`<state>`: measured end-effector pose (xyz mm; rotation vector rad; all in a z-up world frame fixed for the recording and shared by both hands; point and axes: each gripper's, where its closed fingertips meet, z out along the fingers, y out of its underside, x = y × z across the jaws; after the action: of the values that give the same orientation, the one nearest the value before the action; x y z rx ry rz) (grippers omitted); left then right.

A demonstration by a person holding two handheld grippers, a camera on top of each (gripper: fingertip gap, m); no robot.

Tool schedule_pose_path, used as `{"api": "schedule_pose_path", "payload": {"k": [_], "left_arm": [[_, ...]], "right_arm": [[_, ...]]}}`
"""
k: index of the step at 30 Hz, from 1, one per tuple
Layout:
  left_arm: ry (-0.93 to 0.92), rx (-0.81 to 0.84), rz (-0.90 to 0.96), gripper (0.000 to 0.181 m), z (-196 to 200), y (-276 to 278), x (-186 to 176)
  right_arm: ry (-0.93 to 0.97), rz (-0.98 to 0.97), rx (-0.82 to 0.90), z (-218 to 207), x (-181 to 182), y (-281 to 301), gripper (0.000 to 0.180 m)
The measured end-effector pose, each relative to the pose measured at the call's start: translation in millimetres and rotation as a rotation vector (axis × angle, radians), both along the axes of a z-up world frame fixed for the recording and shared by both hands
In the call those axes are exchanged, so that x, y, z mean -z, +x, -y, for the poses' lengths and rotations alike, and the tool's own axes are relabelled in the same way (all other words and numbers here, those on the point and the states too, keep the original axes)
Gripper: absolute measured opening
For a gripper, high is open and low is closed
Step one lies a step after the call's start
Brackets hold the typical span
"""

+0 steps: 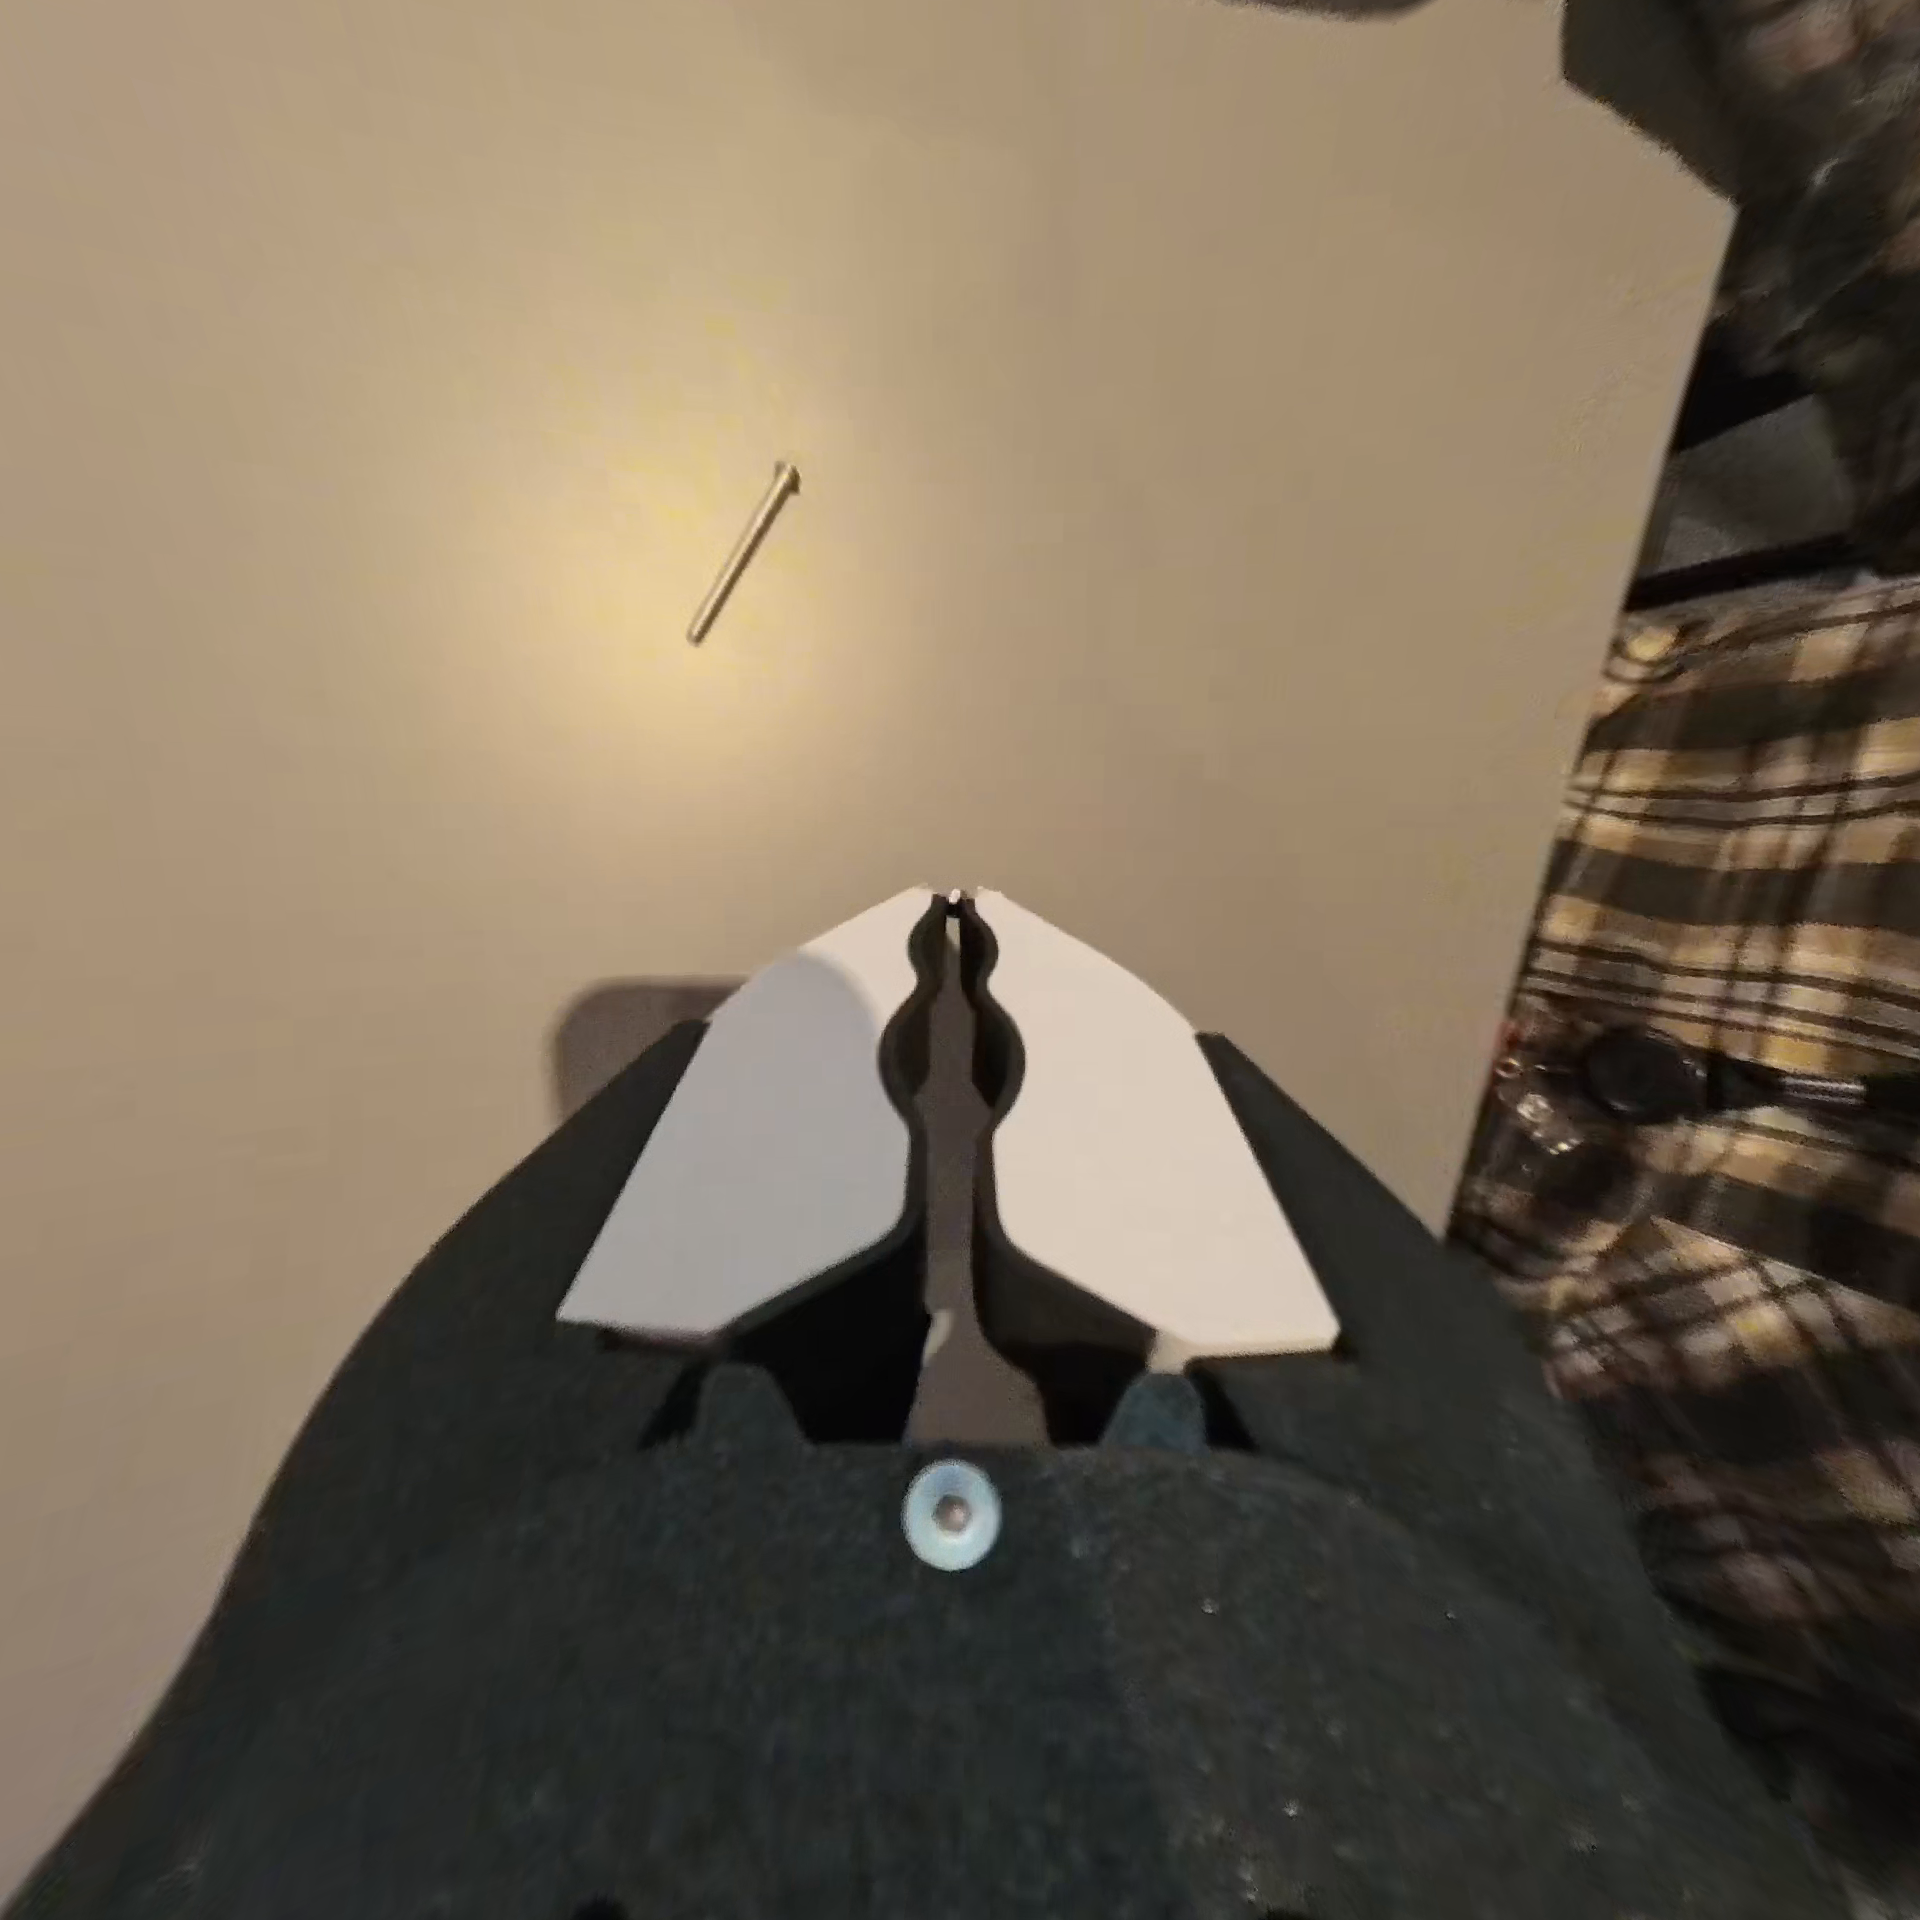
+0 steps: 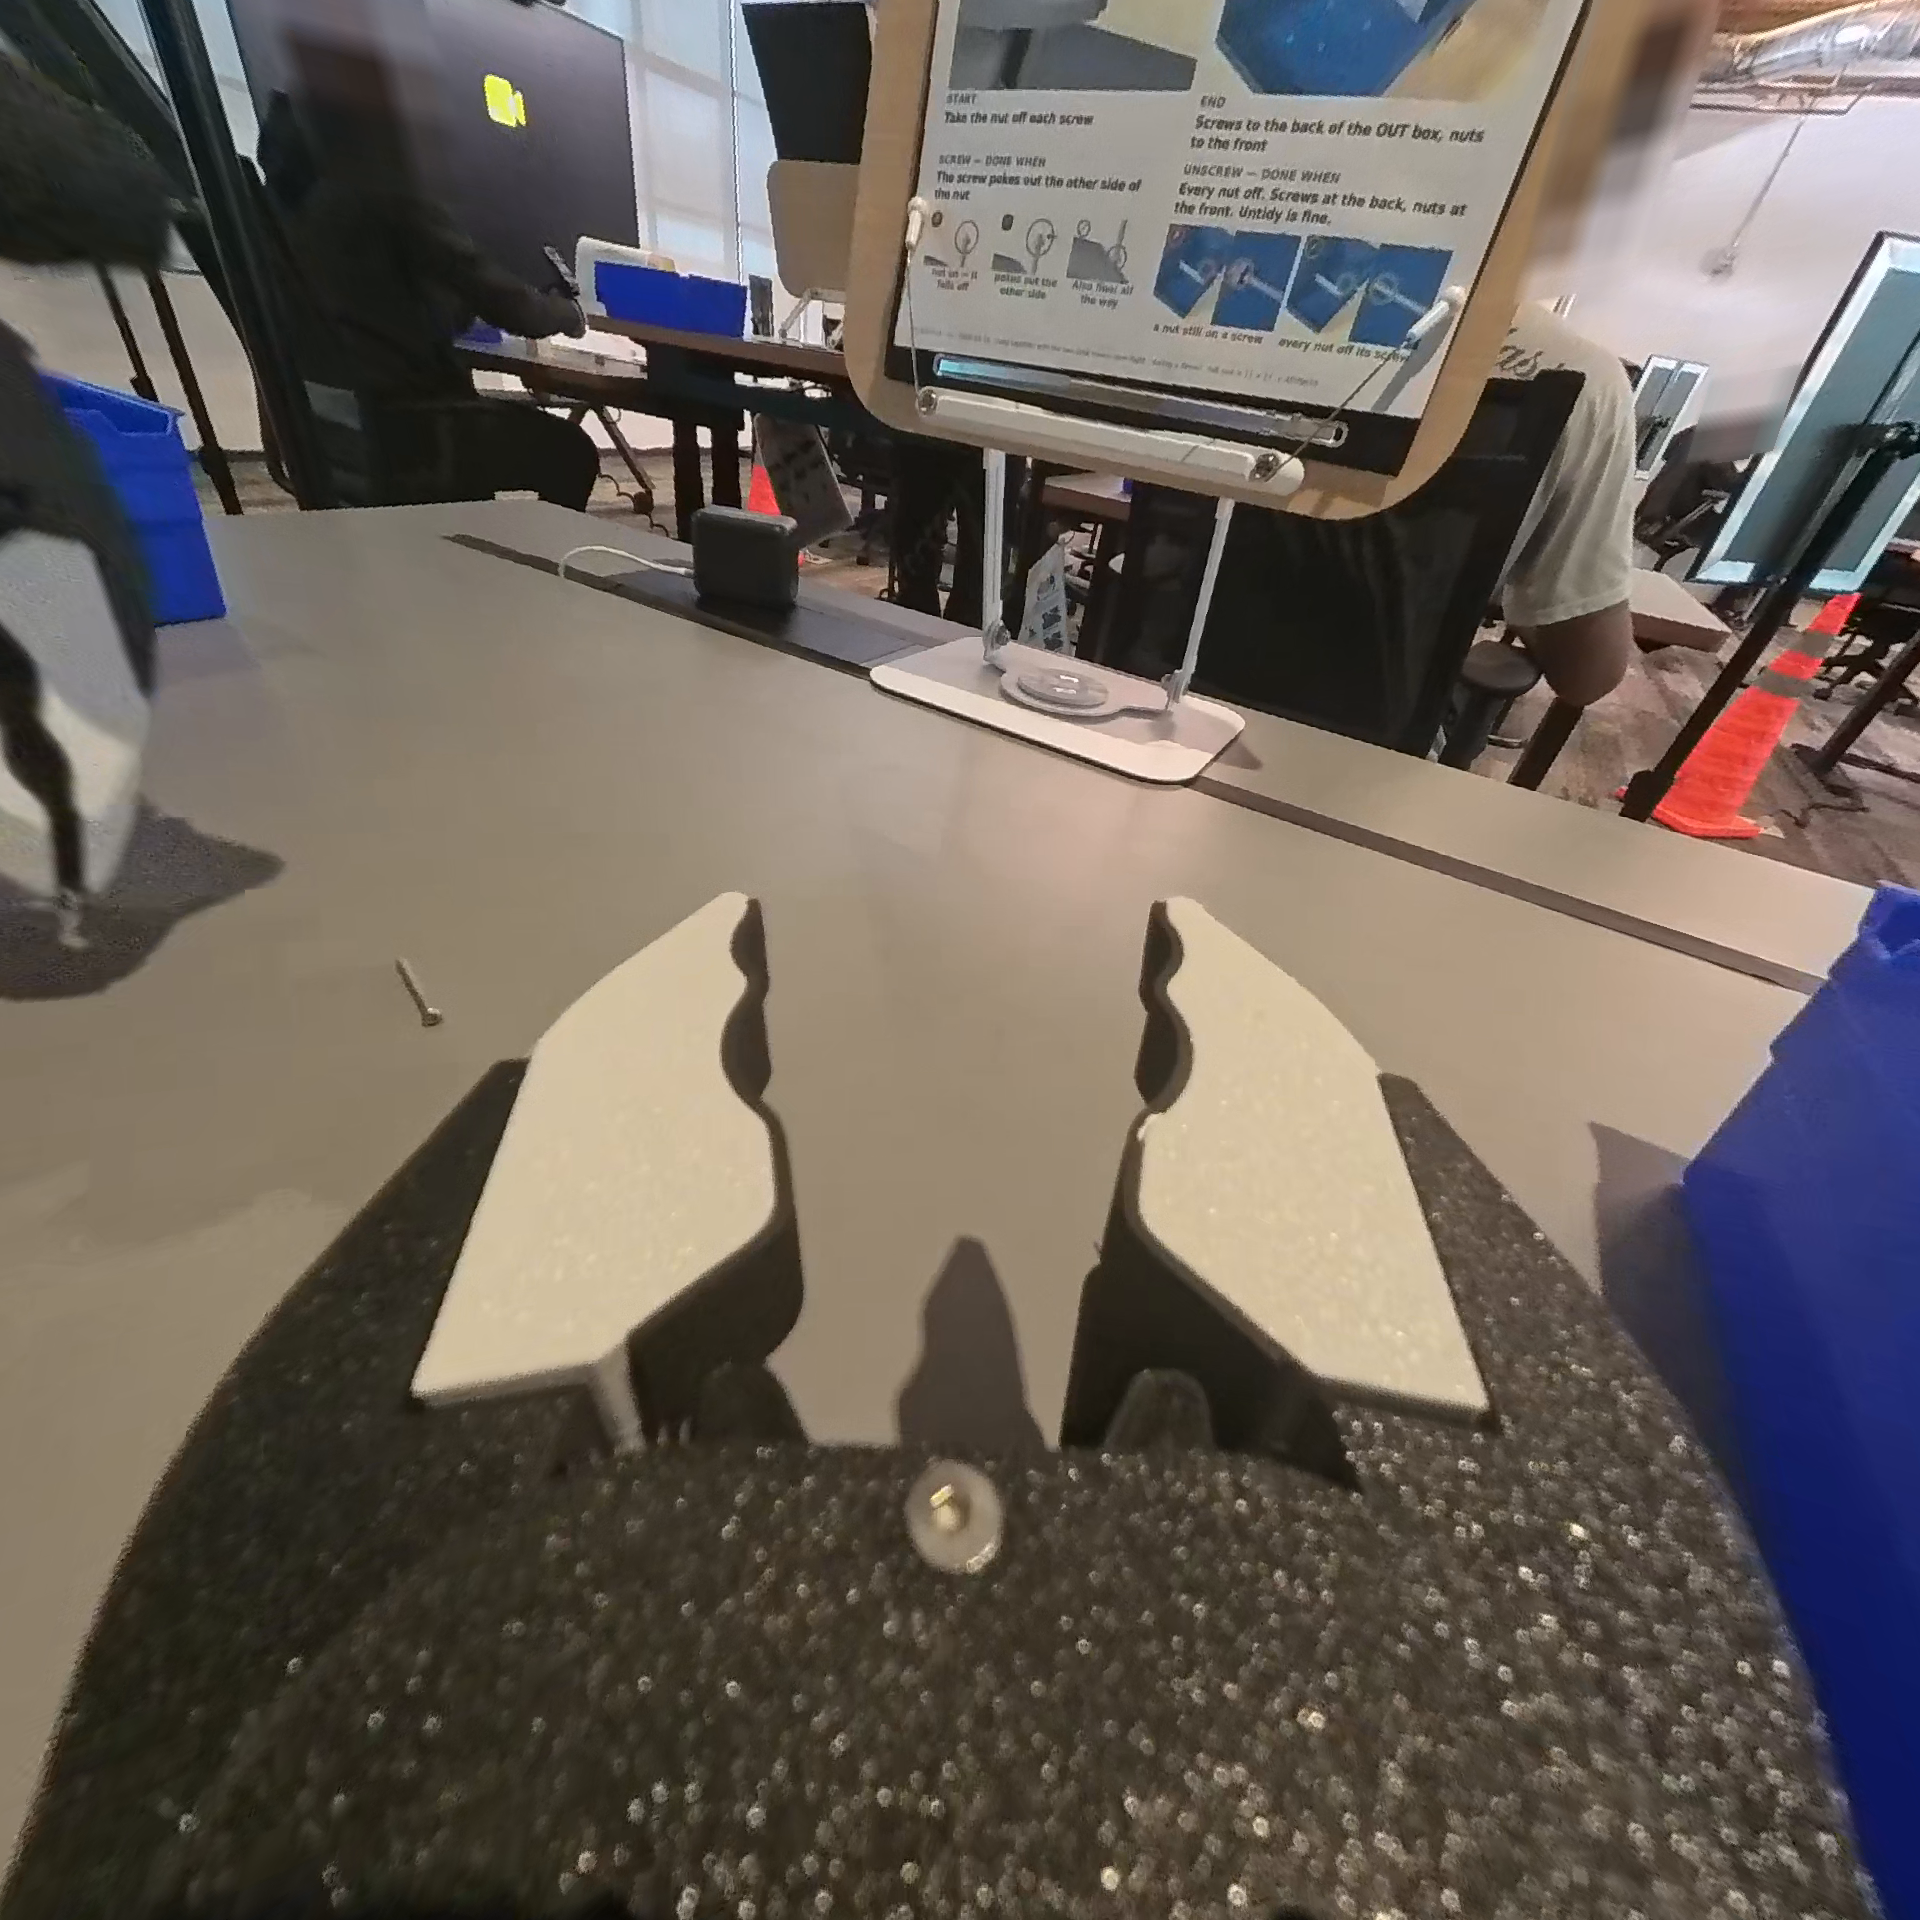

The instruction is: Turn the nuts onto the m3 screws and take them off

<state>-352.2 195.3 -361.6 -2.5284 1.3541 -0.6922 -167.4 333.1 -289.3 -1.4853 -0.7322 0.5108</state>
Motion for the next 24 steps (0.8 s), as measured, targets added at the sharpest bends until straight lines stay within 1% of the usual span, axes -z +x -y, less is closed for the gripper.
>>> {"api": "schedule_pose_path", "payload": {"k": [4, 9, 15, 20, 24], "left_arm": [[0.004, 0.031, -0.009, 0.002, -15.9, 12.4, 20.8], [0.050, 0.052, -0.036, 0.002, -28.5, 12.4, 25.7], [0.061, 0.069, 0.000, 0.006, -32.5, 16.2, 29.4], [0.079, 0.068, 0.050, 0.012, -34.0, 12.9, 23.1], [0.133, 0.013, 0.171, 0.017, -46.1, 5.7, -1.0]], "right_arm": [[-0.003, -0.001, -0.008, 0.9, 0.3, -0.1, 0.069], [-0.008, 0.009, -0.017, 1.8, 2.0, -1.2, 0.069], [-0.007, 0.012, -0.014, 3.3, 2.6, 0.4, 0.071], [-0.010, 0.018, -0.011, 5.0, 3.6, 2.1, 0.071], [-0.006, 0.030, -0.013, 7.1, 4.5, 2.5, 0.071]]}}
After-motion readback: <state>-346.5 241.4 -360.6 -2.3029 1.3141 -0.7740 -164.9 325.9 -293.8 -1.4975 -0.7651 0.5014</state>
